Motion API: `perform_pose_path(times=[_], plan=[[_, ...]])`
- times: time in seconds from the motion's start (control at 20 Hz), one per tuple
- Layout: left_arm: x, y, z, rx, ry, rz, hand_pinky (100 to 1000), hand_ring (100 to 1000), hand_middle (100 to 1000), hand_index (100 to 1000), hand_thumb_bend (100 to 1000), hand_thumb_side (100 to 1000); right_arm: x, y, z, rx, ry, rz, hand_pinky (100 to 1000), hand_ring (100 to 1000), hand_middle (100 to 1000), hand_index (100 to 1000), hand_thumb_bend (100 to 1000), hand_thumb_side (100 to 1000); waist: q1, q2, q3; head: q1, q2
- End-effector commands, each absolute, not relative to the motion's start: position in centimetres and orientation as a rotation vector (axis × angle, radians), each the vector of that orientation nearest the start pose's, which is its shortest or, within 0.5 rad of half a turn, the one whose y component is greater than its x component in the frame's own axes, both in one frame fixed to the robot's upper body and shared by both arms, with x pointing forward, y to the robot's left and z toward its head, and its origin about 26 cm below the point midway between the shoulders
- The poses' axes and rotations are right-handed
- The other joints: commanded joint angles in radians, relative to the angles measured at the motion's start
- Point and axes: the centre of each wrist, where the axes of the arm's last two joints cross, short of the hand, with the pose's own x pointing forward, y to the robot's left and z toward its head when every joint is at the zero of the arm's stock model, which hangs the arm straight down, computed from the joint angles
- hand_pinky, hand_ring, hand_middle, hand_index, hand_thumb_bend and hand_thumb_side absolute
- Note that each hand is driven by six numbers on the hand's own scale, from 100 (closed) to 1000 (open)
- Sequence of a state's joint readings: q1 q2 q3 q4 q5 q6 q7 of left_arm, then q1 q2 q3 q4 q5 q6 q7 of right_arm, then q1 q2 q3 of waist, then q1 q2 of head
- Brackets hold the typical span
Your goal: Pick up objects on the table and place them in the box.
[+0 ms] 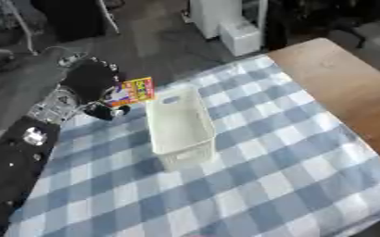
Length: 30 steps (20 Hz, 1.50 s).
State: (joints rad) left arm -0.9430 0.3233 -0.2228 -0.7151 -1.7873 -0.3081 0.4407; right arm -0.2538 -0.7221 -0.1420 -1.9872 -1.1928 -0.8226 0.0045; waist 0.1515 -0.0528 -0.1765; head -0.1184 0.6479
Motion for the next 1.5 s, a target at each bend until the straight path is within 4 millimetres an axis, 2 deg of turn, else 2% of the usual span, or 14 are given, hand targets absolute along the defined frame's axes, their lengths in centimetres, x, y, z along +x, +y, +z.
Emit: perform_pose_path(times=[0.05,0.4,0.85,1.5], plan=[[49.1,24.6,13.1,-1.768,1.7,2.054,177,255,234,228,294,541,28.2,-34.6,26.9,-0.853,3.147,0.339,498,479,473,590,100,1000,-0.006,-0.011,-0.004,0.015,-0.018],[49.2,24.6,11.7,-1.736,1.689,2.056,180,257,234,228,295,541,28.4,-34.3,27.9,-0.893,3.137,0.374,497,479,470,590,100,1000,0.004,-0.012,-0.022,0.026,-0.03],[49.6,24.4,11.9,-1.706,1.656,2.006,219,271,237,226,306,542,28.5,-34.1,28.3,-0.907,3.138,0.385,497,479,470,590,100,1000,0.008,-0.013,-0.029,0.033,-0.032],[49.6,23.4,11.1,-1.523,1.667,1.951,278,323,261,242,355,539,28.5,-34.0,28.8,-0.923,3.134,0.406,497,480,470,590,100,1000,0.013,-0.015,-0.04,0.038,-0.046]])
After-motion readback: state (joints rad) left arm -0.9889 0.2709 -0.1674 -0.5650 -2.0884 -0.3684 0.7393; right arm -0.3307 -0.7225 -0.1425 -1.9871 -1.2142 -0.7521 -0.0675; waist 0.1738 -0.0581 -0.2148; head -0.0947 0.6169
